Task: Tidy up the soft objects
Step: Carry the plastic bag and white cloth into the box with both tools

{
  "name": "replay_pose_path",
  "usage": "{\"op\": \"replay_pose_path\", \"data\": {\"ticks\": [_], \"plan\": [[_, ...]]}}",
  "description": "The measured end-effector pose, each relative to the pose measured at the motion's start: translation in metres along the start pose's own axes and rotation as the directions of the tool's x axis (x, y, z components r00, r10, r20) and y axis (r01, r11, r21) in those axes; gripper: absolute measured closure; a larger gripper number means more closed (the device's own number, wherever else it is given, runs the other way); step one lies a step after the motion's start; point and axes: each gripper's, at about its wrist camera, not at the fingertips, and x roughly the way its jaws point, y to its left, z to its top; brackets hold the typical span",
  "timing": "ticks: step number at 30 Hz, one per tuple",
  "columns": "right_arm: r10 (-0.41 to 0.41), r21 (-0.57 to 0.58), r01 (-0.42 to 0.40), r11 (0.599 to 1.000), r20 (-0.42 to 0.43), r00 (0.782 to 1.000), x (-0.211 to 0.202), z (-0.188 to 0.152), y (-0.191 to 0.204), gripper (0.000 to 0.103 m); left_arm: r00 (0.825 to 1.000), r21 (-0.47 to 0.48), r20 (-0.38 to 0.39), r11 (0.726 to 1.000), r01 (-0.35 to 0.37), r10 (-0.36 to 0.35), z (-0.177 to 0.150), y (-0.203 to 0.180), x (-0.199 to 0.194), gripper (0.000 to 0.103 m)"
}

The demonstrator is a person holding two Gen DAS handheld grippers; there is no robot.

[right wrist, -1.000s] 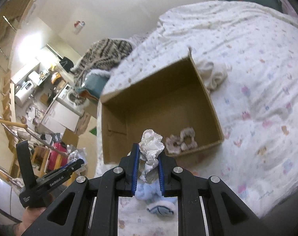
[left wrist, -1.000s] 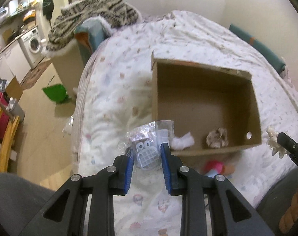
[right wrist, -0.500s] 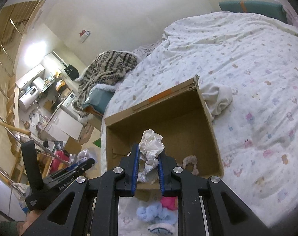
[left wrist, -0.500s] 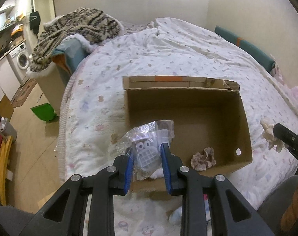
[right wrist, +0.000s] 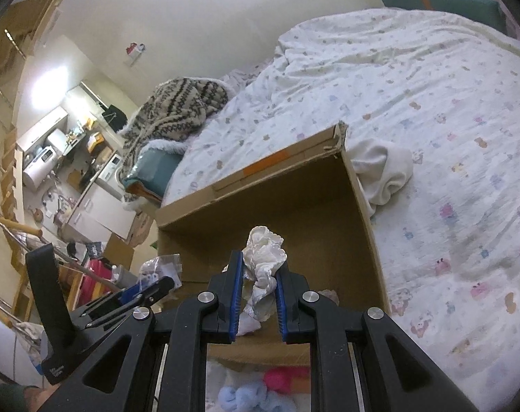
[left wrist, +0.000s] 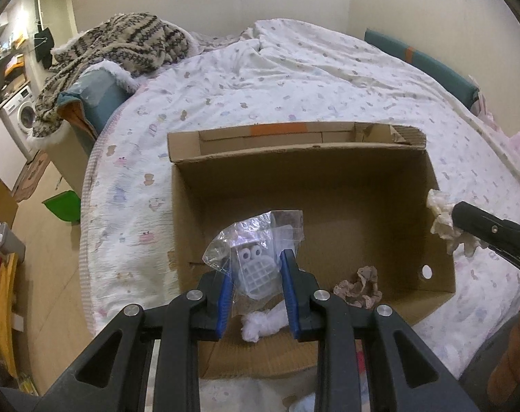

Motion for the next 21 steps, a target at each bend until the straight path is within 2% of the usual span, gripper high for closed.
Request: {"op": "replay_pose_path", "data": {"ticks": [11, 21], "plan": [[-0.061, -0.016, 0.060, 0.998, -0.122, 0.991, 0.043, -0.021, -0.009, 0.084, 0.999, -0.005, -0.036, 1.000, 0.000, -0.001, -0.014, 0.004, 0.039, 0.079], [-0.109, -0.021, 0.107, 0.994, -0.182, 0.977, 0.062, -0.027, -0.017, 0.084, 0.998, -0.012, -0.052, 1.000, 0.018, -0.018, -0.020, 0.006, 0.052, 0.079]]}}
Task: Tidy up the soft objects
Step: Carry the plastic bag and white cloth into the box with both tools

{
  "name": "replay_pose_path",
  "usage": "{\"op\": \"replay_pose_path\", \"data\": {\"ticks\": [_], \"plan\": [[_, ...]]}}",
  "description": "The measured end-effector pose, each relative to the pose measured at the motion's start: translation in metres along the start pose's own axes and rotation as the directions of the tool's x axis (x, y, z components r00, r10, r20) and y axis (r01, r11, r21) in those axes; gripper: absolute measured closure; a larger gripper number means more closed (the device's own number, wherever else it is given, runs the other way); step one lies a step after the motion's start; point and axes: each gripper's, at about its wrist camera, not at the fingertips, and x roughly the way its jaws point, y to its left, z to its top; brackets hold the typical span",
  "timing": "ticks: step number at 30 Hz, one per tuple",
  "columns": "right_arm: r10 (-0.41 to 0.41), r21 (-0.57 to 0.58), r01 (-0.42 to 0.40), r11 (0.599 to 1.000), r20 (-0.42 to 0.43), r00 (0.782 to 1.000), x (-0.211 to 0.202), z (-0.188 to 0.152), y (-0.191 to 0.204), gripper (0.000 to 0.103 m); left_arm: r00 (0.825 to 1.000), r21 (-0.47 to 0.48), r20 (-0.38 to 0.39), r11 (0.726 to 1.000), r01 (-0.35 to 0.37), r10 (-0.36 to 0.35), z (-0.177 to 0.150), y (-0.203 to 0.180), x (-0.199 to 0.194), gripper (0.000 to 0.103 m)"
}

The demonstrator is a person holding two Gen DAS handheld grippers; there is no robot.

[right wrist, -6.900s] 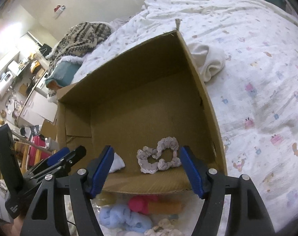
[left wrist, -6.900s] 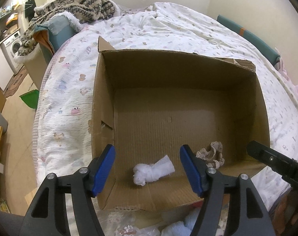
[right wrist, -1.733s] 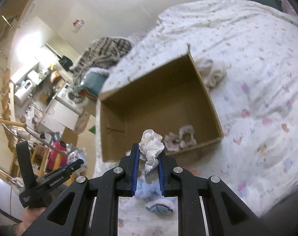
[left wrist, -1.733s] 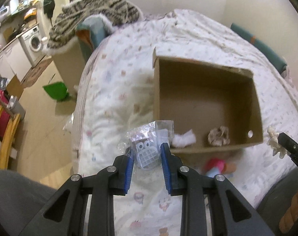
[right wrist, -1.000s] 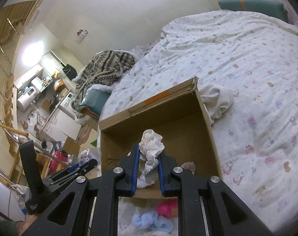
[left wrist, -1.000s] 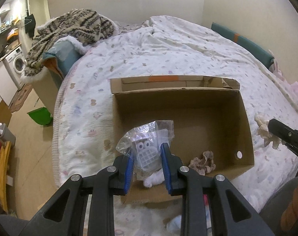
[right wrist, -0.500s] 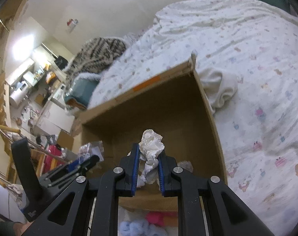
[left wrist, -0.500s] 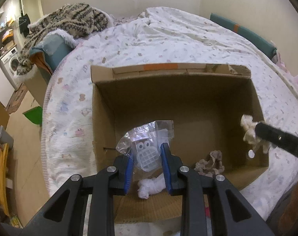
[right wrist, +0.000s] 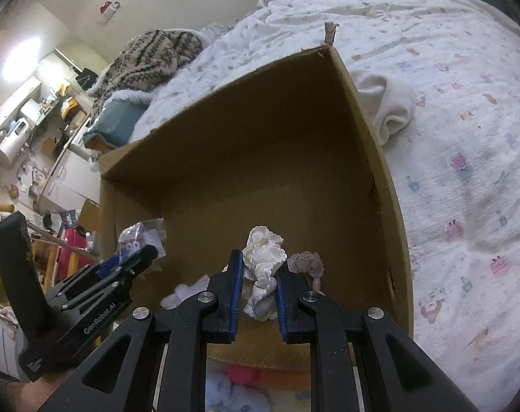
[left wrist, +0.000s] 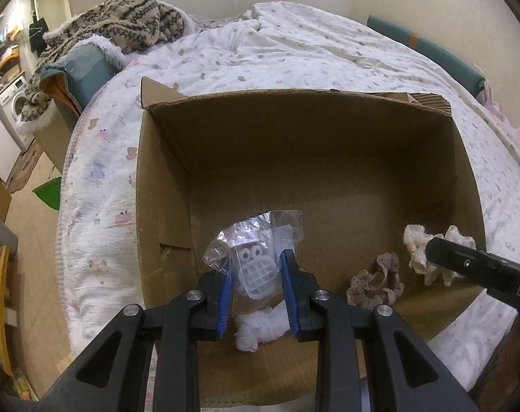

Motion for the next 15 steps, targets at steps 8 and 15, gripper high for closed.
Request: {"op": "replay_pose_path", "data": {"ticks": [8, 15], "plan": [[-0.019, -0.006, 0.019, 1.000, -0.024, 1.000, 0.011, 0.001, 0.002, 0.084, 1.000, -0.010, -0.007, 1.000, 0.001, -0.001, -0.001, 0.003, 0.002, 0.078], [-0.034, -0.025, 0.033, 0.999, -0.041, 0.999, 0.015, -0.001, 0.006, 0.084, 1.000, -0.011, -0.013, 1.000, -0.004, 0.004, -0.002, 0.003, 0.004, 0.078]]}}
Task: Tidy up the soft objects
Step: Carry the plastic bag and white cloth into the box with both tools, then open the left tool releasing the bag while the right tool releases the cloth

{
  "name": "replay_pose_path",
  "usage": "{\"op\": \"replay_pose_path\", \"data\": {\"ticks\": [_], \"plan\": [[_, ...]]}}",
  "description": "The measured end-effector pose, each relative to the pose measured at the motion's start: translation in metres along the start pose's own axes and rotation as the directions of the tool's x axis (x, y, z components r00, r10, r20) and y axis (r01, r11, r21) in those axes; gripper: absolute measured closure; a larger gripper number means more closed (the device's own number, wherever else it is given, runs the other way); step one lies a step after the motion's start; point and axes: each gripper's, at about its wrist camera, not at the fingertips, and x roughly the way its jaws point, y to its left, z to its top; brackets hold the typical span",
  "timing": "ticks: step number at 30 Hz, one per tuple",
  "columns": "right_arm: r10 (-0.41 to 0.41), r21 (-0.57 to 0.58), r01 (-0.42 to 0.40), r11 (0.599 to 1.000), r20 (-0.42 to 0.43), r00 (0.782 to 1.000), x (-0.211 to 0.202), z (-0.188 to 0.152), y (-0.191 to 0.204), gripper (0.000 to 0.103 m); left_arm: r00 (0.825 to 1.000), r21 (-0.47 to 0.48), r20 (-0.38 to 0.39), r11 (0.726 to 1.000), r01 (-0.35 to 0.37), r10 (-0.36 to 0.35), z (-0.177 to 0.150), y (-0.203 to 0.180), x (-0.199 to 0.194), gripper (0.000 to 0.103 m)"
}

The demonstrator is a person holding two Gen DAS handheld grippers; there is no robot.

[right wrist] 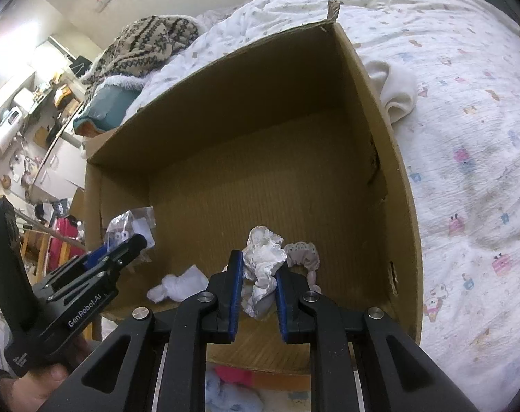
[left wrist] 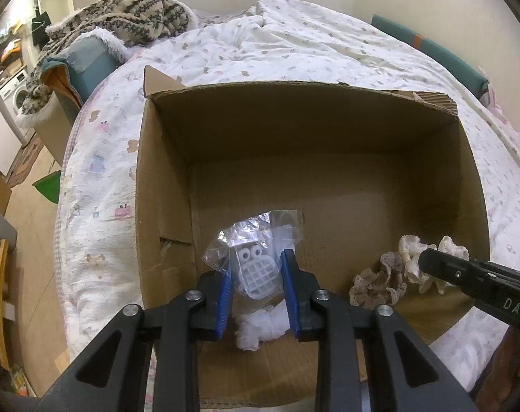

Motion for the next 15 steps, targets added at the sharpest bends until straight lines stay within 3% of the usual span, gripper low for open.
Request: {"op": "replay_pose_path", "data": {"ticks": [15], "plan": [[0.008, 0.005, -0.008, 1.000, -0.001, 1.000, 0.0014, 0.0023, 0.0009, 0.084, 1.000, -0.006, -0.008, 1.000, -0.010, 0.010, -0.0016, -0.0002, 0.0000, 0.077]]}}
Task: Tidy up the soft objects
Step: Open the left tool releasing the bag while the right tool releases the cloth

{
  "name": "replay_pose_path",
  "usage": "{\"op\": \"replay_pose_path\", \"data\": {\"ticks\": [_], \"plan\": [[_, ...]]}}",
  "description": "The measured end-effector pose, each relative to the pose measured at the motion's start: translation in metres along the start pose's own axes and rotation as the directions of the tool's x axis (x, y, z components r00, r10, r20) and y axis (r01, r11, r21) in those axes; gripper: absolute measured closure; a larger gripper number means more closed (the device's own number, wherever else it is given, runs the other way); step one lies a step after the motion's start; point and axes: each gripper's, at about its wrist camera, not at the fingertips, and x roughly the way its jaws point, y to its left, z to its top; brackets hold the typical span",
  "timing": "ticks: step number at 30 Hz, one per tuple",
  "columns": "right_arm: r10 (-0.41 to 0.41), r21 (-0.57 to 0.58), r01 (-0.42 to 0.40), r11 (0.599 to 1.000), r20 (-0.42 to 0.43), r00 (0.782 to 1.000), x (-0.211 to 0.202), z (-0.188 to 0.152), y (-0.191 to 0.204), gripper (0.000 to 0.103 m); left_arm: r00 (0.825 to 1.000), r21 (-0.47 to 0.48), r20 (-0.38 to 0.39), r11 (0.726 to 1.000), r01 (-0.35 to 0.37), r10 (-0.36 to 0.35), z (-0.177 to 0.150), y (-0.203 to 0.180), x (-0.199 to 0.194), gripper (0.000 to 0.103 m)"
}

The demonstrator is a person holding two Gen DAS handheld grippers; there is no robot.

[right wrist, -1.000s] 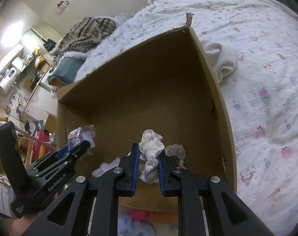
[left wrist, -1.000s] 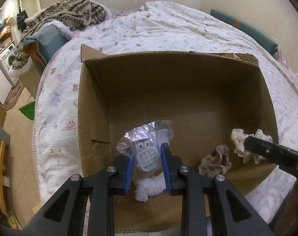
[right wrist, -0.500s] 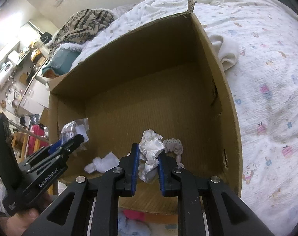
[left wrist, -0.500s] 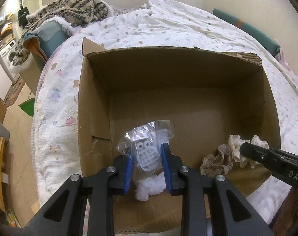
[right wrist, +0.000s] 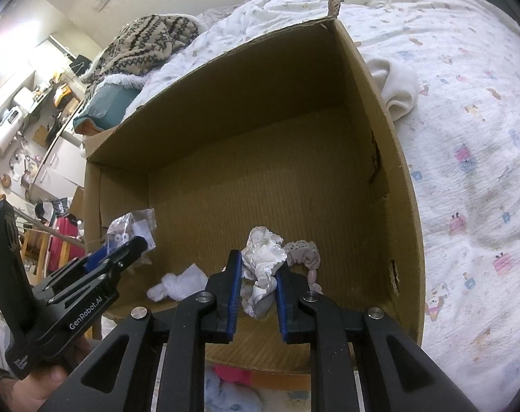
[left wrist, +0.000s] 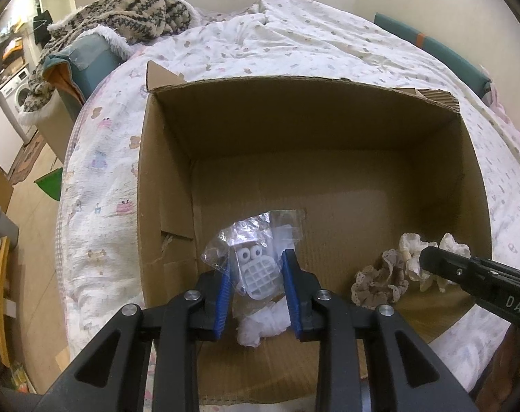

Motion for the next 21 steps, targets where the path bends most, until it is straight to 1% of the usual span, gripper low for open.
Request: {"op": "replay_pose_path", "data": {"ticks": [4, 6, 8, 10, 12, 13, 14, 16, 21], "plan": [[0.015, -0.006, -0.015, 1.000, 0.013, 1.000, -0.003, 0.000, 0.001, 0.083, 1.000, 0.005, 0.003, 1.000, 0.005, -0.005, 0.000, -0.002, -0.002, 0.071], [0.021, -0.010, -0.021, 1.000, 0.017, 1.000, -0.005, -0.001, 0.002, 0.080, 1.000, 0.008, 0.008, 1.000, 0.004, -0.004, 0.000, -0.003, -0.003, 0.068], [0.016, -0.020, -0.016, 1.000, 0.027, 0.999, -0.006, -0.001, 0.003, 0.074, 1.000, 0.012, 0.014, 1.000, 0.006, -0.006, -0.001, -0.004, -0.005, 0.064], [0.008, -0.033, -0.007, 0.999, 0.038, 0.999, -0.008, -0.001, 0.006, 0.072, 1.000, 0.018, 0.023, 1.000, 0.005, -0.005, -0.001, -0.005, -0.008, 0.056], [0.004, -0.039, -0.002, 0.999, 0.046, 0.999, -0.010, 0.000, 0.008, 0.060, 1.000, 0.023, 0.031, 1.000, 0.004, -0.004, -0.002, -0.007, -0.011, 0.050], [0.006, -0.040, -0.004, 0.999, 0.054, 0.999, -0.012, -0.001, 0.009, 0.040, 0.999, 0.025, 0.033, 1.000, 0.005, -0.006, -0.002, -0.007, -0.012, 0.047], [0.007, -0.038, -0.005, 0.999, 0.067, 0.998, -0.014, 0.000, 0.010, 0.030, 0.999, 0.027, 0.035, 1.000, 0.006, -0.007, -0.002, -0.008, -0.013, 0.046], [0.004, -0.042, 0.000, 0.999, 0.088, 0.996, -0.019, 0.000, 0.011, 0.030, 0.999, 0.026, 0.037, 1.000, 0.004, -0.005, -0.002, -0.009, -0.015, 0.042], [-0.003, -0.032, 0.006, 0.999, 0.085, 0.996, -0.023, 0.000, 0.010, 0.030, 0.999, 0.025, 0.049, 1.000, 0.003, -0.004, -0.003, -0.008, -0.023, 0.042]]}}
